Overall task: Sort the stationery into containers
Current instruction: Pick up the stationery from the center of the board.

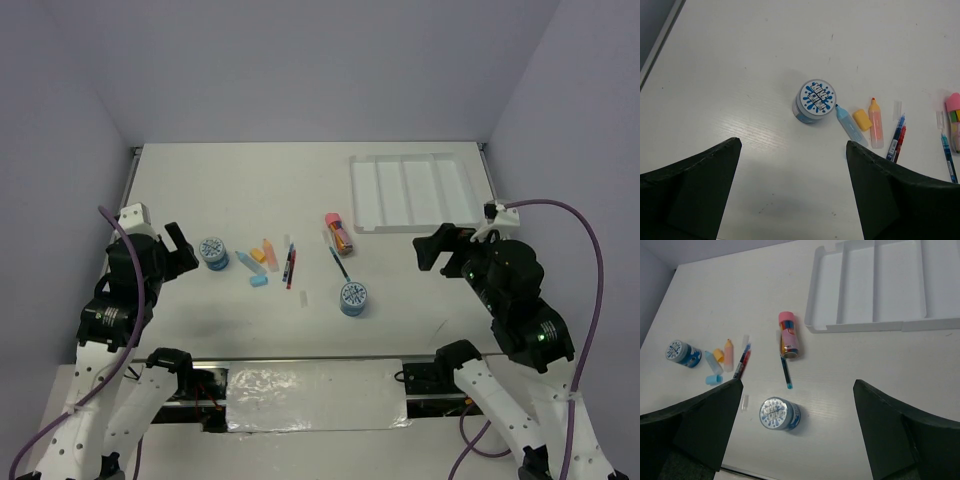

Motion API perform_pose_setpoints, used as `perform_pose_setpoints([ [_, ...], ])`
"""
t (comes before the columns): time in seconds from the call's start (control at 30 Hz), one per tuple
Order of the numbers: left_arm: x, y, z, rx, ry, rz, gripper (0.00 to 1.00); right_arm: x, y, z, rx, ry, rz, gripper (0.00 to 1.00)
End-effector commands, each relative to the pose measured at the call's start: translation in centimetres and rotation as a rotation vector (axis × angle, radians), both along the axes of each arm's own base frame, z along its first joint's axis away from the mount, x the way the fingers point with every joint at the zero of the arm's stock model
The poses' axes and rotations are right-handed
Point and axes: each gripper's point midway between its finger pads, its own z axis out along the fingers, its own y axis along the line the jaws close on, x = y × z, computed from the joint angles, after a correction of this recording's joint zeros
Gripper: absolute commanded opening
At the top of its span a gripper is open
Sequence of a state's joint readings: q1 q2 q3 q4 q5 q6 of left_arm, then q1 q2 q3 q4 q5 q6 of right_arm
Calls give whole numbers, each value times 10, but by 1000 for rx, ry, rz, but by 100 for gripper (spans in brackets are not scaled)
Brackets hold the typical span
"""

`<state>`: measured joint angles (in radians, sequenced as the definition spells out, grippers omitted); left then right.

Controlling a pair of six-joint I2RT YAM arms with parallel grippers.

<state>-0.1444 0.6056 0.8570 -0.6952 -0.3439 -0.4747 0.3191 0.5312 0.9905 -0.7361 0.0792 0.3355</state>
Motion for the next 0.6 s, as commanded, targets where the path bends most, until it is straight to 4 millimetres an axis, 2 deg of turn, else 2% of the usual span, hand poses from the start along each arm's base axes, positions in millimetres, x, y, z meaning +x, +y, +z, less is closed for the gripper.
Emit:
perform_pose_setpoints([
  [0.0, 3, 3, 16, -5, -56, 20, 100, 5, 2, 1, -4, -27, -1, 100],
  [0.13, 3, 4, 17, -4, -60, 28, 99, 10, 6, -5, -2, -6, 7, 100],
  [0.2, 2, 4, 18, -6, -65, 25, 99, 10, 22, -9, 2, -1, 100, 100],
  [0.3, 2, 3, 18, -5, -67, 16, 99, 11, 57, -32, 25, 106, 271, 100],
  [0.33, 2, 2, 18, -7, -66, 16, 100, 20, 65, -51, 1, 196, 277, 100],
  [0.4, 3, 1, 19, -8, -68, 7, 99, 30, 64, -73, -56, 290, 212, 100],
  [0.43, 3, 1, 18, -8, -66, 4, 99, 28, 83, -94, -105, 360, 265, 100],
  [0.5, 3, 0, 17, -6, -61, 1, 99, 27, 97, -109, -144, 401, 265, 100],
  [0.53, 3, 0, 17, -8, -62, -3, 99, 32, 97, -123, -201, 422, 220, 100],
  [0.57, 3, -1, 18, -9, -66, -4, 99, 27, 107, -128, -229, 428, 242, 100],
])
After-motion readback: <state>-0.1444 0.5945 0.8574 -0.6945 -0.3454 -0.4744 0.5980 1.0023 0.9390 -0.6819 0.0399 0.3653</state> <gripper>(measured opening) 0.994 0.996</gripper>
